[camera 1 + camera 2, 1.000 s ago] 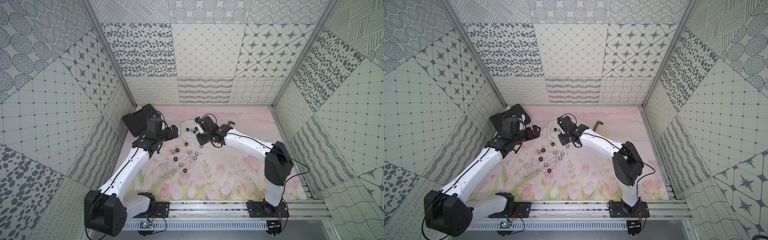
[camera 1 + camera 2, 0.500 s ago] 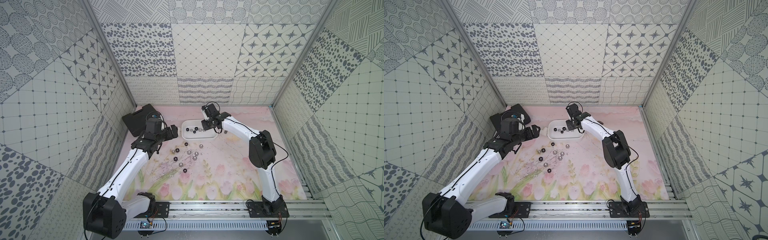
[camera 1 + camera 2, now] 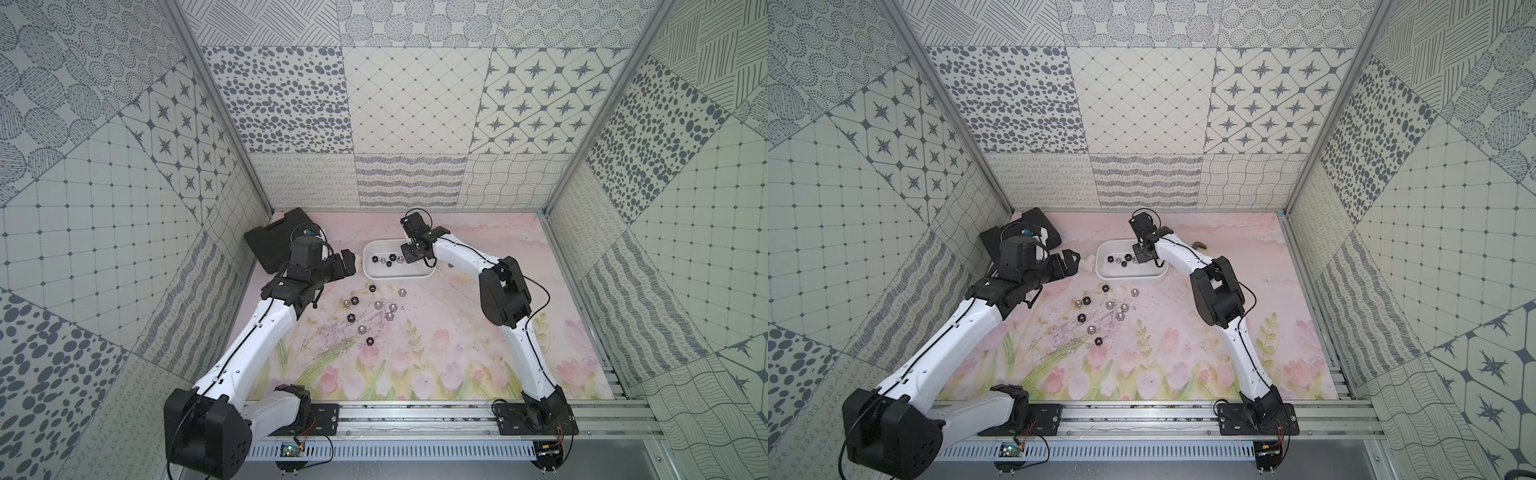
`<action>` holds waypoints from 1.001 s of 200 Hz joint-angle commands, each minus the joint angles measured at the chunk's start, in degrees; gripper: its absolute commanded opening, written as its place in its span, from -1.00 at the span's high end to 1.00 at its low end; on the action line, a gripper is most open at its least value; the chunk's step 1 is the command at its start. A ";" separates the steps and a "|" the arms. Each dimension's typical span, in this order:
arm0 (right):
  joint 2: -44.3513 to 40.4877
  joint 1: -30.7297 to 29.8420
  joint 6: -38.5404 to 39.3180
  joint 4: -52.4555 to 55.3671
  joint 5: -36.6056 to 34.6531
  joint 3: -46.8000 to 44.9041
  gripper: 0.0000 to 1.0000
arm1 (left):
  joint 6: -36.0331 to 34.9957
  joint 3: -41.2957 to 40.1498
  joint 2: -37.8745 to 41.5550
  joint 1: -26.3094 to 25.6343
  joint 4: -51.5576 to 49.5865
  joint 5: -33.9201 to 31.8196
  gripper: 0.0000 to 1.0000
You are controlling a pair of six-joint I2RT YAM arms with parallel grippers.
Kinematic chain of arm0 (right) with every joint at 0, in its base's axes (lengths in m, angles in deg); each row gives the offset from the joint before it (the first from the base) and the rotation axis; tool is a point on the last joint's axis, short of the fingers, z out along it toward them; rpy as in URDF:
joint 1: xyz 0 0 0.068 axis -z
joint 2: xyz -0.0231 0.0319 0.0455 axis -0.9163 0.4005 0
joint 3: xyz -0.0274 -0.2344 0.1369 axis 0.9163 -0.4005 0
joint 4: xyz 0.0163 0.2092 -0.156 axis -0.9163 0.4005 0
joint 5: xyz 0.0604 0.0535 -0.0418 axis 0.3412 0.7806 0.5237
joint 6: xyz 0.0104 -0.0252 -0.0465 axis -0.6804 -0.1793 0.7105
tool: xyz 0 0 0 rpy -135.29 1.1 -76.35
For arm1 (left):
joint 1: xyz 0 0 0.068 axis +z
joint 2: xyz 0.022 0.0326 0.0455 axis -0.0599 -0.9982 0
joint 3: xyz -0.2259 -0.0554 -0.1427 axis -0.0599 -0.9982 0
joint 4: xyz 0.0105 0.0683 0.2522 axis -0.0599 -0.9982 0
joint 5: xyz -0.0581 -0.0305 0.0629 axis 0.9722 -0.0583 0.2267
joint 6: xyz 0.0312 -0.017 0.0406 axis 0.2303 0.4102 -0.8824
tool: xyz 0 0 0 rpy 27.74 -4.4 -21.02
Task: Put the nuts on the desktop into the storage box
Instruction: Place the nut in the storage box.
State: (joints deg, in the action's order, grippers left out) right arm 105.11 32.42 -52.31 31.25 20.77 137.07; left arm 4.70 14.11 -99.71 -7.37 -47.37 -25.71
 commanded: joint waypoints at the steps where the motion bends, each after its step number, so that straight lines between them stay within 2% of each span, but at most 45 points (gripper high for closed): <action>1: 2.02 0.30 -0.02 -1.06 -1.44 2.19 0.67 | -0.92 0.42 0.31 -0.18 -0.63 -0.45 -0.98; 36: 3.04 0.48 -0.29 -1.06 -1.62 2.53 0.57 | -0.92 0.30 -0.04 -0.18 -0.38 -0.40 -0.98; 71: 2.96 0.44 -0.46 -1.06 -1.62 2.44 0.39 | -0.92 0.24 -0.21 -0.17 -0.29 -0.27 -0.98; 102: 1.12 0.26 -0.29 -1.06 -0.94 2.12 0.36 | -0.87 0.24 -0.21 -0.18 -0.30 -0.29 -0.98; 155: -7.72 -0.54 0.05 -1.35 0.71 -0.74 0.30 | -0.83 0.51 -0.08 -0.16 -0.61 0.06 -0.98; 177: -14.57 -2.95 -0.02 -1.90 0.58 -4.73 0.28 | -0.67 0.42 0.26 -0.20 -0.34 0.01 -0.98; 200: -22.04 -6.39 -0.66 -1.94 1.30 -9.89 0.16 | -0.22 0.28 -0.06 -0.15 0.39 1.05 -0.98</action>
State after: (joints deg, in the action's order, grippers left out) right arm 92.13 30.03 -52.31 31.36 20.99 131.19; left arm 4.72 14.11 -99.80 -7.37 -47.37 -25.66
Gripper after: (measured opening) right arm 0.392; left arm 0.988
